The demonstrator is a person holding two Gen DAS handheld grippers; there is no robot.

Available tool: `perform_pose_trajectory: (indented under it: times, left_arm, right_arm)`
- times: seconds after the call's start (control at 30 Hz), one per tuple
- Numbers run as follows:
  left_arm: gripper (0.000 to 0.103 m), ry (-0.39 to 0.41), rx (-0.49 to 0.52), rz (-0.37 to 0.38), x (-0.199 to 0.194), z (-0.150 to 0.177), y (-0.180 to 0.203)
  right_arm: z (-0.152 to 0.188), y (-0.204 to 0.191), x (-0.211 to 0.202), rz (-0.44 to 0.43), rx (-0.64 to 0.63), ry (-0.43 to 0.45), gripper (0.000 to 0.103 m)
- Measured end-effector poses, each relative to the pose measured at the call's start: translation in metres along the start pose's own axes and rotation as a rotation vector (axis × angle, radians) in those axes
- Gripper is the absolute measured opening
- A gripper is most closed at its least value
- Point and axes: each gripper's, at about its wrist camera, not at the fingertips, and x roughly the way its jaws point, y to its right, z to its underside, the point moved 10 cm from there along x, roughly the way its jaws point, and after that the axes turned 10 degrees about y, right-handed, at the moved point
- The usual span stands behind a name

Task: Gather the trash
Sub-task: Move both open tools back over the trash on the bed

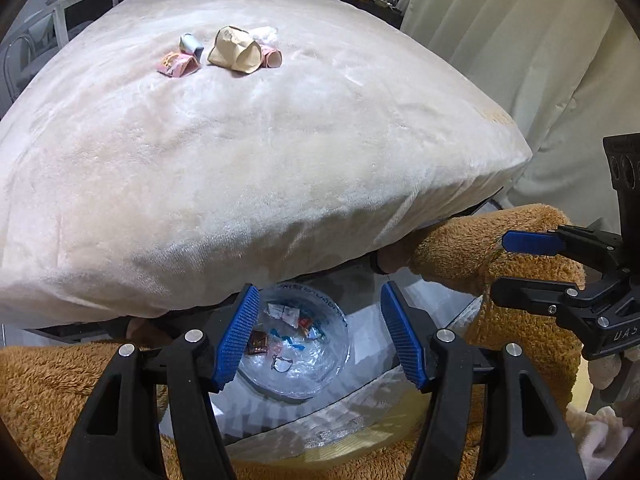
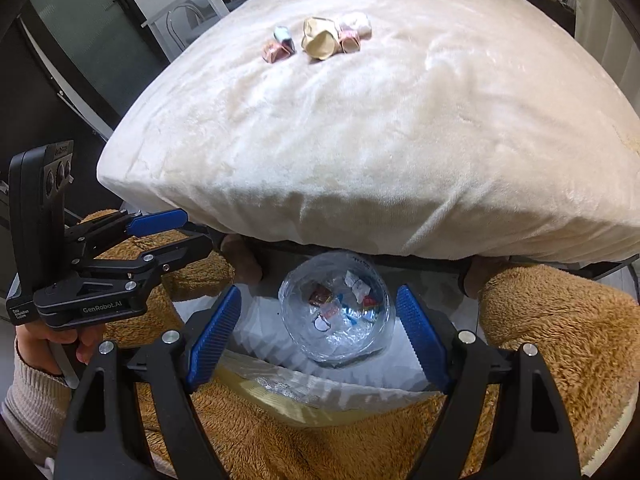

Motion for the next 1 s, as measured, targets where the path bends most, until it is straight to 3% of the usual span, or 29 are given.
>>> perform_pose_trajectory:
  times: [0.3, 0.6, 1.0]
  left_arm:
    - [0.062, 0.080, 0.030, -0.024, -0.032, -0.021, 0.008]
    - [0.062, 0.101, 0.033, -0.037, -0.030, -0.044, 0.002]
    - [0.062, 0.125, -0.025, -0.062, -0.006, -0.100, -0.047]
  right_arm:
    - [-0.017, -0.010, -0.032, 0.001, -0.029, 0.088, 0.079]
    - [-0.040, -0.001, -0.031, 0.003, -0.021, 0.110, 0.079]
    - [-0.118, 0.012, -0.002, -0.008, -0.009, 0.136, 0.079]
